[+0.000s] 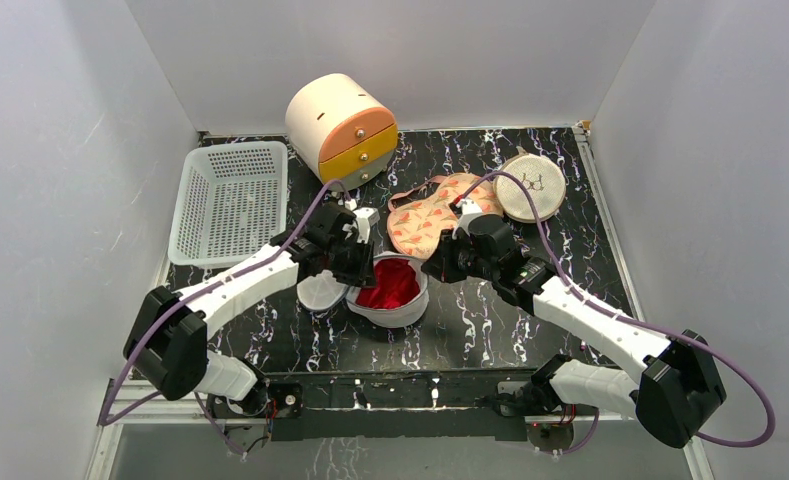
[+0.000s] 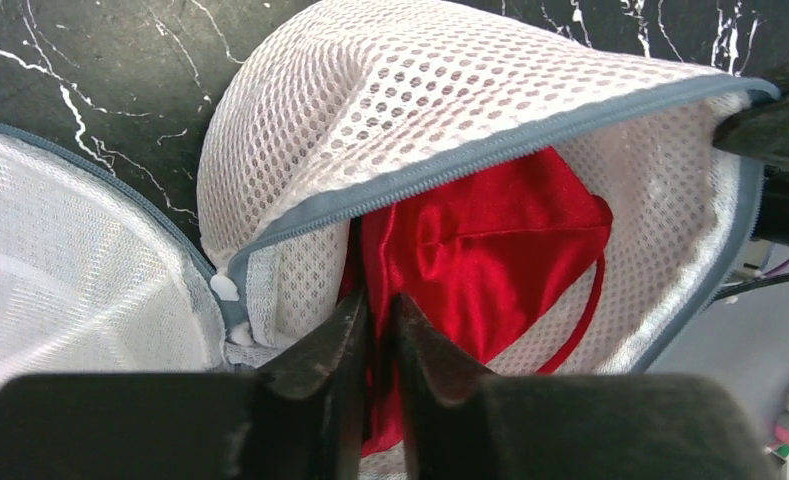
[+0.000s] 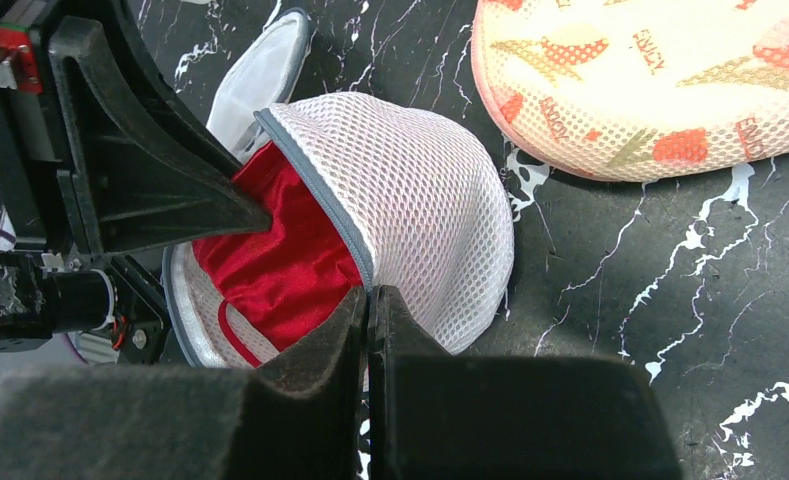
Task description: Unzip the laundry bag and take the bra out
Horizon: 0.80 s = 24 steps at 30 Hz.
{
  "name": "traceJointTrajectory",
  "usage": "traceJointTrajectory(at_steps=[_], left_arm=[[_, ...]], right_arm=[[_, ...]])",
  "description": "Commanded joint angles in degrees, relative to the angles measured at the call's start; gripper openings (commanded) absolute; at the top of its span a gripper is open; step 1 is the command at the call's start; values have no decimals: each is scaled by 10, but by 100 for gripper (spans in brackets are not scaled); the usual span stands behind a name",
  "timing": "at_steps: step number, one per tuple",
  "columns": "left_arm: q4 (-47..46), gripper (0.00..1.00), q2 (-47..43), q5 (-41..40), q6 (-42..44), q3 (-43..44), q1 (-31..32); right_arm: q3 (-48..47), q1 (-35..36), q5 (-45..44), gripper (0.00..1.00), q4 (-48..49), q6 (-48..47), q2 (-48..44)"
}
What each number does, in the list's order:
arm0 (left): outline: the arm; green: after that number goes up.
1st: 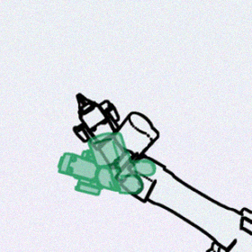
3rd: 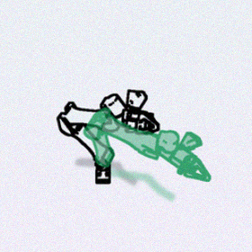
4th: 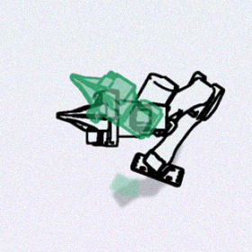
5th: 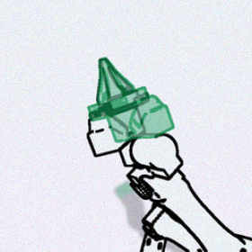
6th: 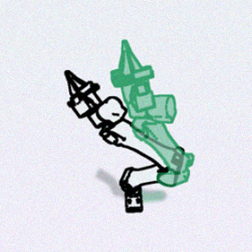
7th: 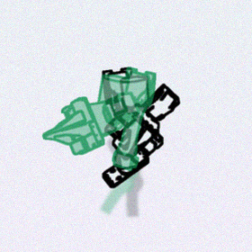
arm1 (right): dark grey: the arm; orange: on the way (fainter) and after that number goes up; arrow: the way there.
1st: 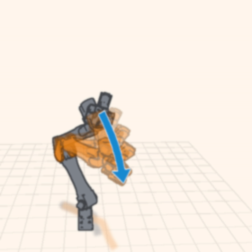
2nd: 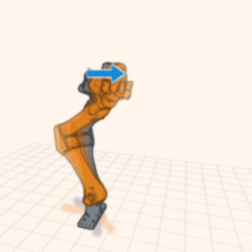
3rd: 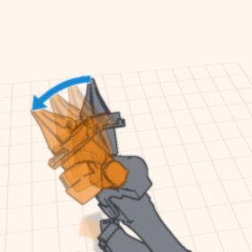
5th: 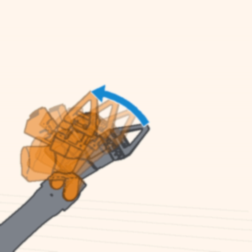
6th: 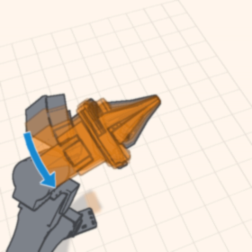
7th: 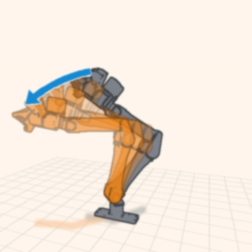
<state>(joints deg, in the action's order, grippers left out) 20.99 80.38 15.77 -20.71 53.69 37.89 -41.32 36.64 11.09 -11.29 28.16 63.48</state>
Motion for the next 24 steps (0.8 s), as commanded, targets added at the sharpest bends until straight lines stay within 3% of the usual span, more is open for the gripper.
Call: traceJointTrajectory(at_steps=[1,3,13,24], left_arm=[[-17,8,-42,36,-1,27,3],[-26,0,-62,55,4,37,3],[-103,0,-168,120,9,37,3],[-123,0,-224,83,29,123,4]], right_arm=[[-2,1,-12,0,19,5,3],[-6,1,-38,0,4,10,5],[15,0,-156,0,-21,86,-36],[25,0,-174,0,-37,76,-49]])
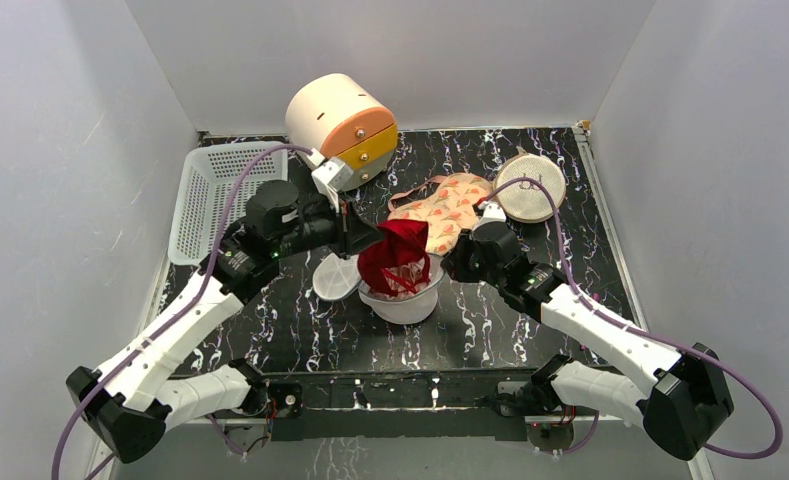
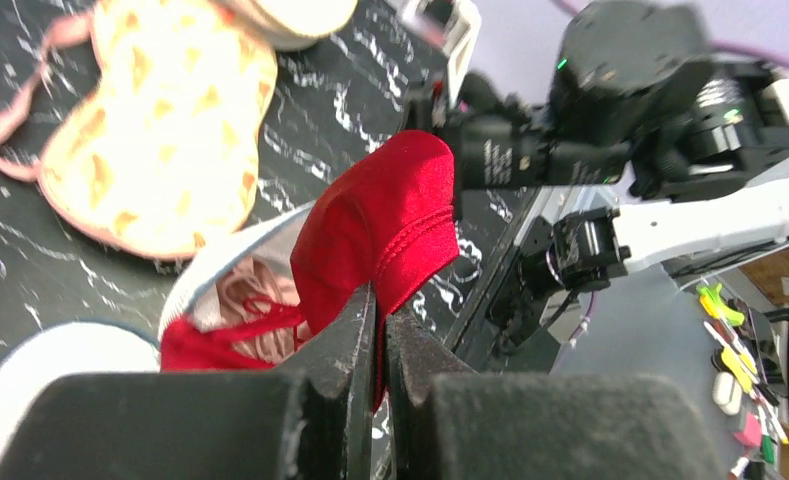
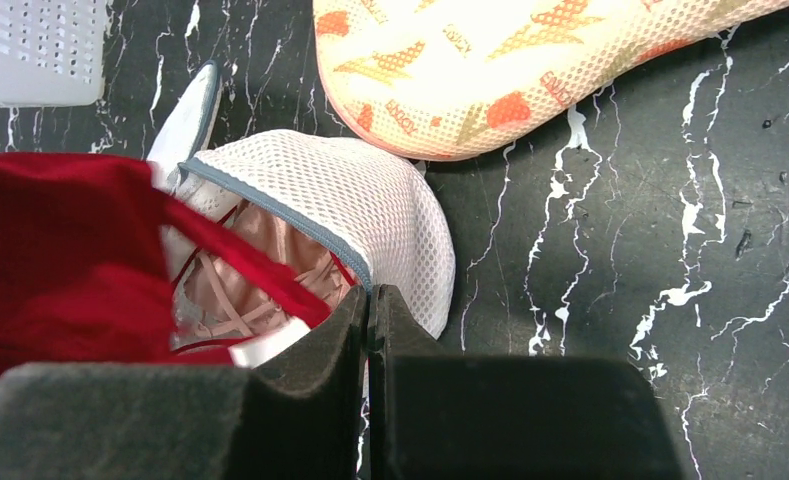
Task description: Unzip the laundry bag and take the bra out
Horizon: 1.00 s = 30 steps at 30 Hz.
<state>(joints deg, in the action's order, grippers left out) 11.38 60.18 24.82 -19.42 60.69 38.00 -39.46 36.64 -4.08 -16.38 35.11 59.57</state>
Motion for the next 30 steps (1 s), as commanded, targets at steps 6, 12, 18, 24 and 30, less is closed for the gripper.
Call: traceJointTrajectory(at_steps=[6,12,18,24,30], left_arm=[[-6,0,-22,-85,45,118,2],[63,0,7,-279,57,202,2],[119,0,53,-436,101,286,-7],[172,0,103,-533,138,370,-49],[167,0,127,-582,198,403,-135]], right_arm=[[4,0,-24,0,17,4,-11],[0,0,-28,0,14,-2,-11],[-6,0,-29,0,6,-8,-11],[-13,0,-29,0,4,-17,-6],[-12,0,-17,0,19,-21,-3]])
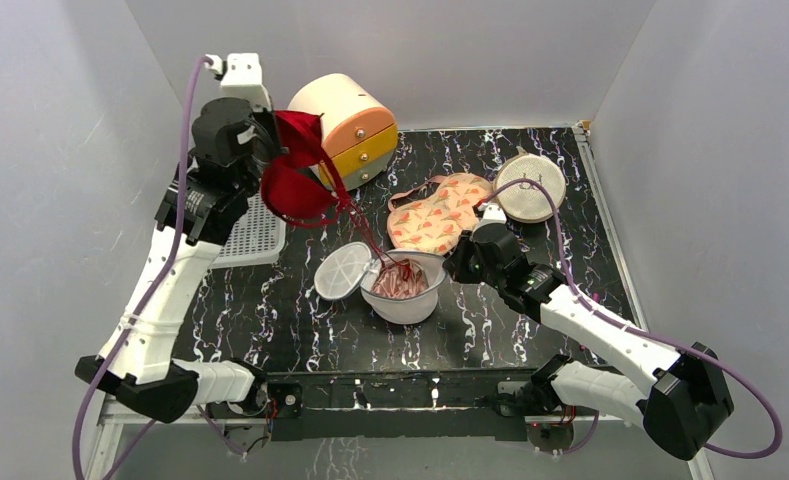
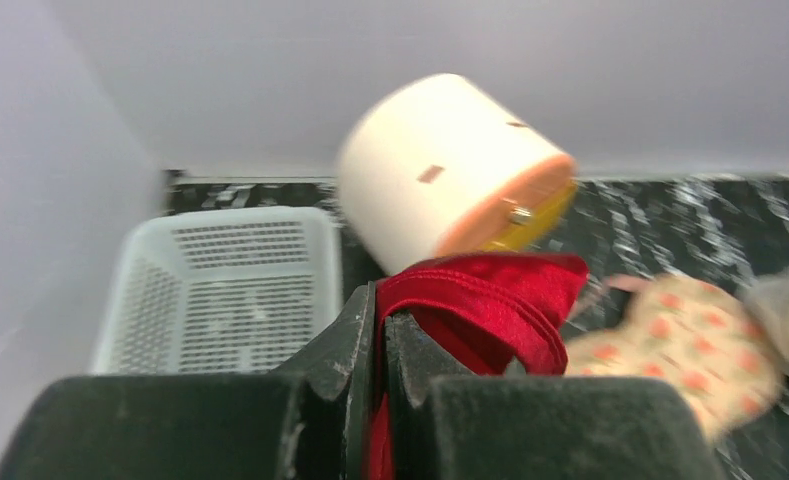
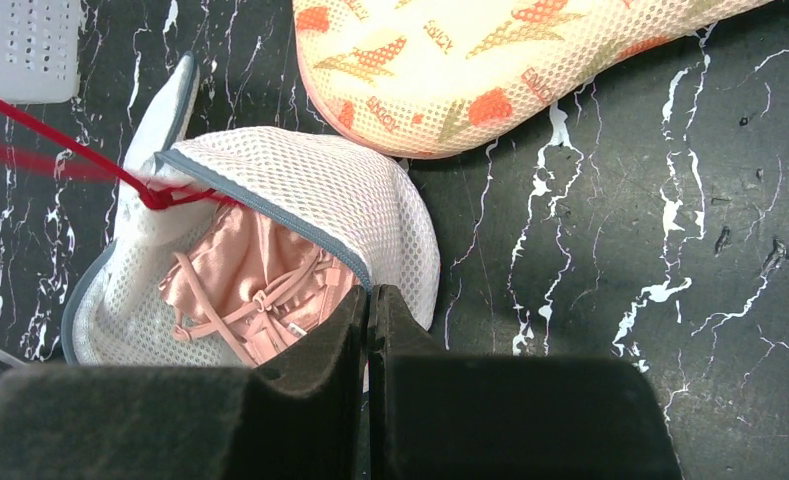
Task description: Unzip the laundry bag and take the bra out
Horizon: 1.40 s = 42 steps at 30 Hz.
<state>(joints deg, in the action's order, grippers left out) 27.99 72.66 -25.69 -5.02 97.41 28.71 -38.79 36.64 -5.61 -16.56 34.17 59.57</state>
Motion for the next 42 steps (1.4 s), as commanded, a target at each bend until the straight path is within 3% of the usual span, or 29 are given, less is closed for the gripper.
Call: traceJointTrajectory(at_steps=[1,12,19,29,33,42], left_arm=[[0,0,8,-100,68,51,-44],[-57,0,42,-138,141,178,-56],[-111,0,54,-181,216,155,-57],[-171,0,97,-197,286,258,-57],[-184,0,89,-207,302,247,-57],[-239,0,28,-254,338,67,-57]], right_arm=[[-22,0,0,0,20,-13,-1],[-32,0,10,0,13,-24,7],[-34,-1,23,0,21,-24,18],[-51,0,32,0,21,-32,37],[-51,0,37,0,25,-32,41],[-52,-1,43,0,23,-34,38]])
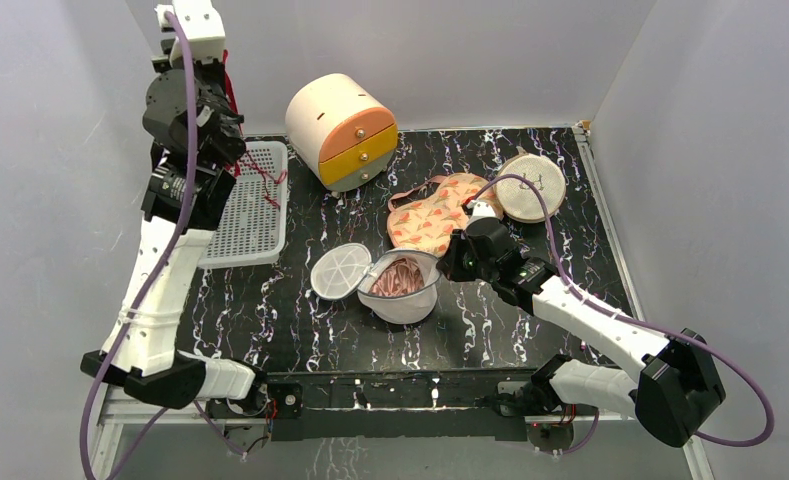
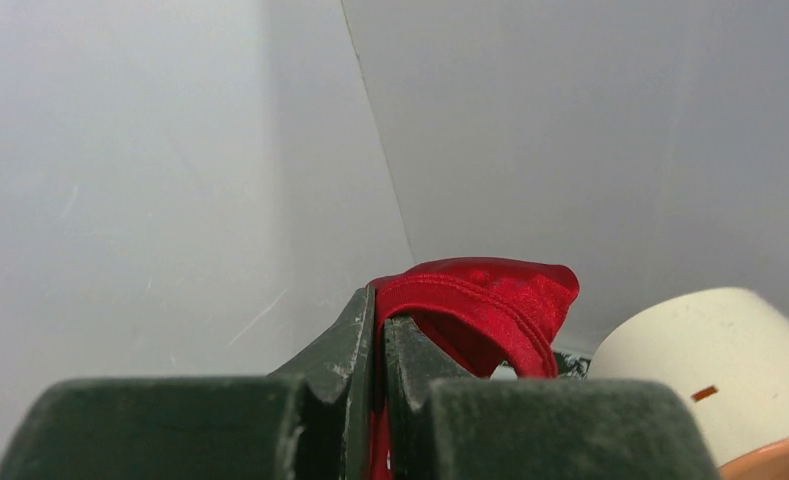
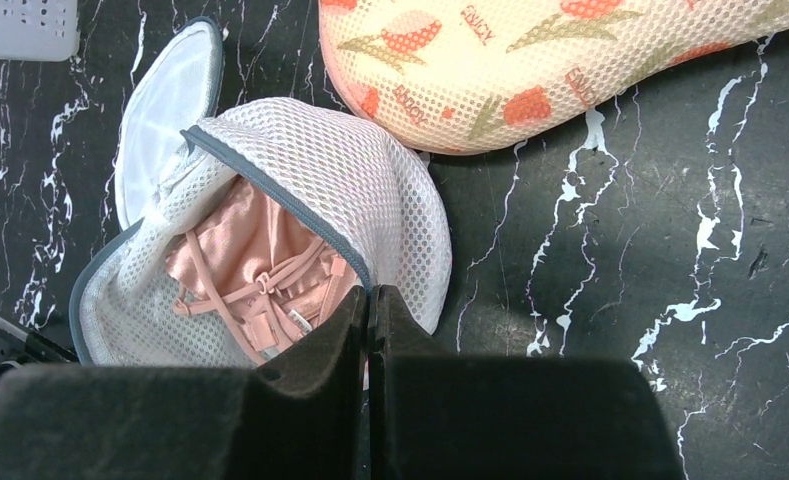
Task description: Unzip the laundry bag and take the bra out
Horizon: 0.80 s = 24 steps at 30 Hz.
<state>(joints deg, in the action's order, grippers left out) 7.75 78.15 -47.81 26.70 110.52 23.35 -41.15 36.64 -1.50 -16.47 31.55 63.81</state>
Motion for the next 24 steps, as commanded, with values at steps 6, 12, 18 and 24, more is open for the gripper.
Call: traceJointTrajectory(at_steps=[6,12,18,24], left_arm=[[-24,0,-38,-20,-35,-181,-61],[54,0,-33,75,-186,-210,-161],[120,0,0,273,-360,-227,-288],[92,0,41,478,-454,-271,-382]], right_arm=[[-18,0,3,0,21,-8,-15],[-13,-1,5,0,19,-13,-23],[-17,-1,10,0,21,-16,-25],[-18,-1,20,0,22,-17,-27]])
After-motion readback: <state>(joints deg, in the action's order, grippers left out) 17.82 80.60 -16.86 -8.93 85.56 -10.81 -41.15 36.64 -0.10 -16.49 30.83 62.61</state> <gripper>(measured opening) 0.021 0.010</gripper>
